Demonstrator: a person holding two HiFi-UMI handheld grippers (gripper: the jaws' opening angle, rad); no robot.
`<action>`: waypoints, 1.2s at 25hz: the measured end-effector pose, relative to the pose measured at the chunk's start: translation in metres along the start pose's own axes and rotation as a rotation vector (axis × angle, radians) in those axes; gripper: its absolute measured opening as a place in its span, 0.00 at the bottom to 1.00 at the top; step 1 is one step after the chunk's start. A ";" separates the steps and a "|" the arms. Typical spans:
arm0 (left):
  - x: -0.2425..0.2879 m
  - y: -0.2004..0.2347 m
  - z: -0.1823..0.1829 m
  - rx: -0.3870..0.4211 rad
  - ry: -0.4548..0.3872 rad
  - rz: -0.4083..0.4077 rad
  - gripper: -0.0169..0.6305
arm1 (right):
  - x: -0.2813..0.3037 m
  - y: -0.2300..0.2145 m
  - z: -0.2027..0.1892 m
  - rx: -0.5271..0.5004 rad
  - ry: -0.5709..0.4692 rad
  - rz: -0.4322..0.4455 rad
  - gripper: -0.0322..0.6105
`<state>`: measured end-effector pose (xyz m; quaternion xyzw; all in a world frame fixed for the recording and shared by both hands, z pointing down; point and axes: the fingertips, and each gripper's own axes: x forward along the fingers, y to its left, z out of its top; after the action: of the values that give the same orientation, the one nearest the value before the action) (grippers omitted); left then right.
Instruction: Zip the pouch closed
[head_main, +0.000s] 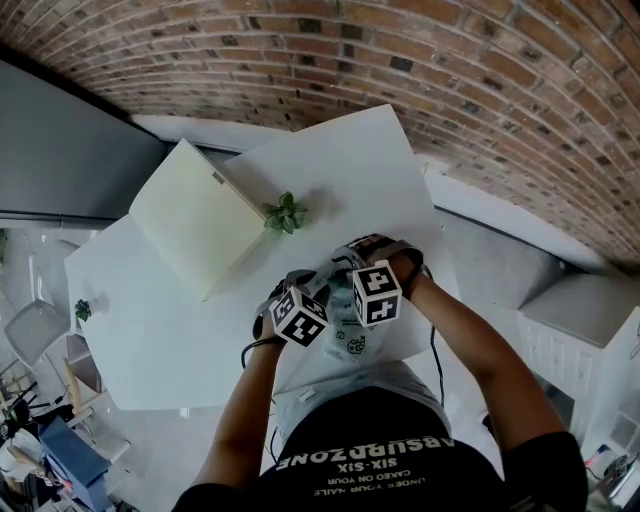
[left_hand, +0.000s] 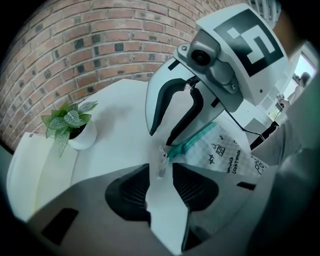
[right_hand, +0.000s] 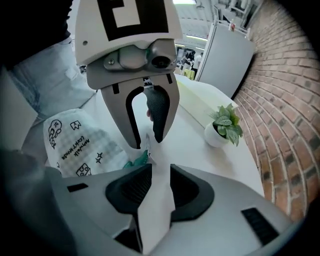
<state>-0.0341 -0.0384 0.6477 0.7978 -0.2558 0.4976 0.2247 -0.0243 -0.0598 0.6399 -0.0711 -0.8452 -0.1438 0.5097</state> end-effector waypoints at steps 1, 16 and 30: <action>0.001 0.000 0.000 0.002 0.002 -0.002 0.24 | 0.001 0.000 0.000 -0.019 0.004 0.005 0.22; 0.006 0.003 0.001 0.024 0.013 0.004 0.13 | 0.010 0.015 0.010 -0.273 0.040 0.068 0.15; 0.005 0.006 -0.001 -0.043 -0.036 0.063 0.09 | 0.014 0.016 0.011 -0.162 0.048 0.129 0.09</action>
<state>-0.0369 -0.0433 0.6530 0.7931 -0.2955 0.4842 0.2216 -0.0359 -0.0413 0.6497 -0.1627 -0.8120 -0.1801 0.5308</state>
